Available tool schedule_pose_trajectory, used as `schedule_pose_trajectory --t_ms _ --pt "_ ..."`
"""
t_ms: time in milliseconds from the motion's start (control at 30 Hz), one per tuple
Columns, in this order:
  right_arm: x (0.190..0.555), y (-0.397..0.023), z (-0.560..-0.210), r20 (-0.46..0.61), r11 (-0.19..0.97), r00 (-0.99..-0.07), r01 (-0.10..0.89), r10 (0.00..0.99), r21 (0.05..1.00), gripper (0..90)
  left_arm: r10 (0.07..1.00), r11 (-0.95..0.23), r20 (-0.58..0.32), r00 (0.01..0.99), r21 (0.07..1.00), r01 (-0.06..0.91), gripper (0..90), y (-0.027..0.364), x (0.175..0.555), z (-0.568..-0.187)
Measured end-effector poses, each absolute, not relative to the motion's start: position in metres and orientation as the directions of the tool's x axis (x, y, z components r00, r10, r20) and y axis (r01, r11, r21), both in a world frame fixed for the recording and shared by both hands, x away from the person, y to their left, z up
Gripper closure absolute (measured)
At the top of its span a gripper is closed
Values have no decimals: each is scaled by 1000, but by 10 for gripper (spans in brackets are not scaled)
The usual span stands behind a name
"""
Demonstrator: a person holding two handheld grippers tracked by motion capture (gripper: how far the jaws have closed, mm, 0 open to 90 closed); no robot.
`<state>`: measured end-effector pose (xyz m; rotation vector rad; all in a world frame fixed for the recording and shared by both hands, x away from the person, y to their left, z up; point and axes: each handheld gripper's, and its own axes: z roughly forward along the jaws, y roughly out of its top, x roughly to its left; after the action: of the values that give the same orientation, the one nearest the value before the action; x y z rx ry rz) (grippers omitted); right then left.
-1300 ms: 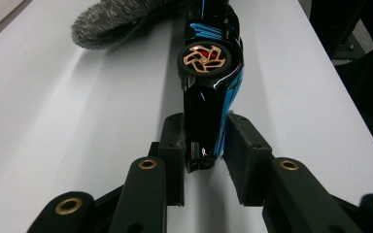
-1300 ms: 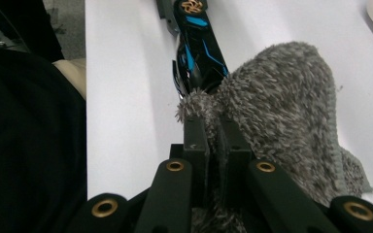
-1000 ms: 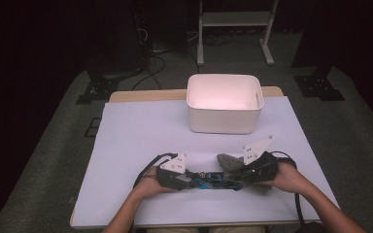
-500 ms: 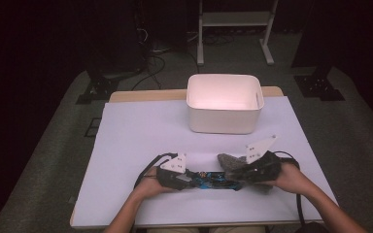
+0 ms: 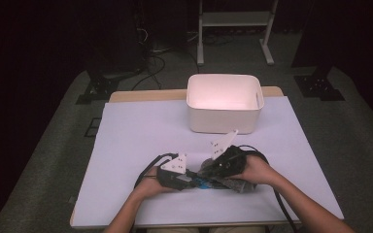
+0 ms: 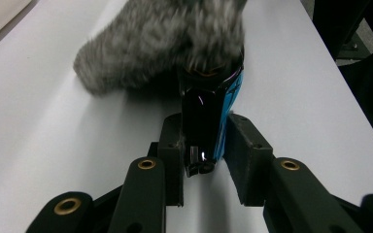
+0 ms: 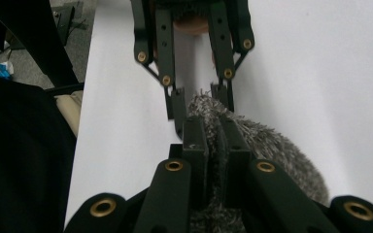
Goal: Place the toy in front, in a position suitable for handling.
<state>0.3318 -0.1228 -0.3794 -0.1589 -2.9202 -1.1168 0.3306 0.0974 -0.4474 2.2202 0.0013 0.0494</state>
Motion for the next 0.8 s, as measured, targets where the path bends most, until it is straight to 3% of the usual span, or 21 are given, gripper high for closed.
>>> schedule_pose_trajectory --t_ms 433,800 --pt "330 -146 -376 46 759 -992 117 114 641 836 20 -608 39 999 793 -19 695 97 331 -447" --pt "334 -101 -375 44 778 -998 62 44 625 835 26 -605 52 998 796 -25 693 96 331 -447"
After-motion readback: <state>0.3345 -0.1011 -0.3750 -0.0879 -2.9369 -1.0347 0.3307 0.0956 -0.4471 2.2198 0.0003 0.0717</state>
